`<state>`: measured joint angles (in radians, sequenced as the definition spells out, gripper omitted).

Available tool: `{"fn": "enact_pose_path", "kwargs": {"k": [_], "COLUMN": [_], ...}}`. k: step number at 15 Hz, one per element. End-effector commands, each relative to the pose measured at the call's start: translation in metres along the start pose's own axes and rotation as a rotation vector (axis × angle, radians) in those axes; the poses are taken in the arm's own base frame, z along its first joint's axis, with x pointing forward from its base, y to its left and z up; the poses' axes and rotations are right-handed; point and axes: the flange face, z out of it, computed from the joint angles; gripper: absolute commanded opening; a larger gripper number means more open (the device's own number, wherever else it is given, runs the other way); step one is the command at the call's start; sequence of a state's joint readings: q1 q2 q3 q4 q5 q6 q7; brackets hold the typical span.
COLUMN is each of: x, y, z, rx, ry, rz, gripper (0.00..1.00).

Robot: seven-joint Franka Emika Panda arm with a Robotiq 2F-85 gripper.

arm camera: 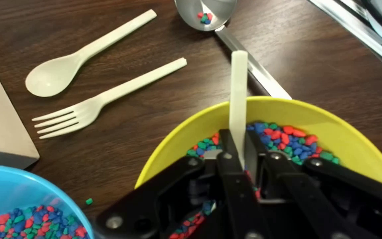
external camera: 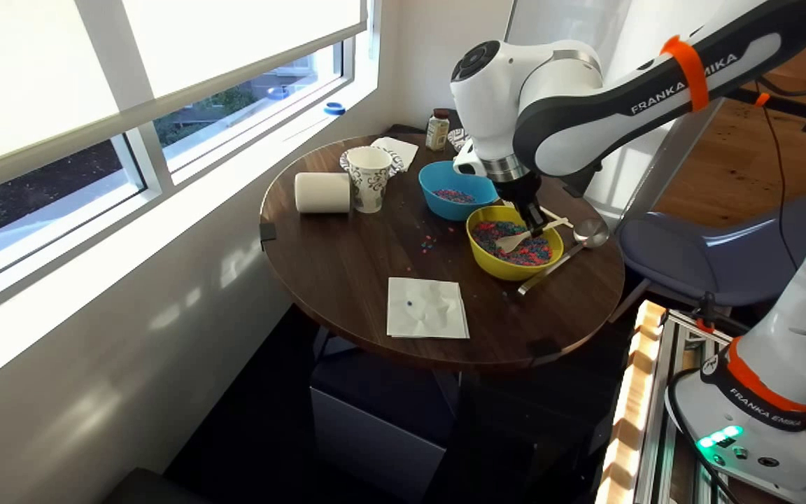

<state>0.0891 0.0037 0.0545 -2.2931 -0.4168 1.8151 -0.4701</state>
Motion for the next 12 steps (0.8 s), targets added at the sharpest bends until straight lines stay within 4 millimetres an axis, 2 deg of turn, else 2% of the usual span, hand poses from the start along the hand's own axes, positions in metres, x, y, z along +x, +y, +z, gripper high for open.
{"fn": "enact_pose_path", "kwargs": {"k": [1,5,8,12], "x": [0.003,-0.013,-0.039,-0.094], "y": [-0.001,-0.008,-0.002,0.009], "z": [-0.008,-0.038,-0.069,-0.113], "rx": [0.050,0.055,-0.003,-0.031], "ry": [0.040,0.090,0.174,0.335], "rz": [0.022,0.069,0.164,0.307], "gripper": [0.44,0.75,0.97,1.00]}}
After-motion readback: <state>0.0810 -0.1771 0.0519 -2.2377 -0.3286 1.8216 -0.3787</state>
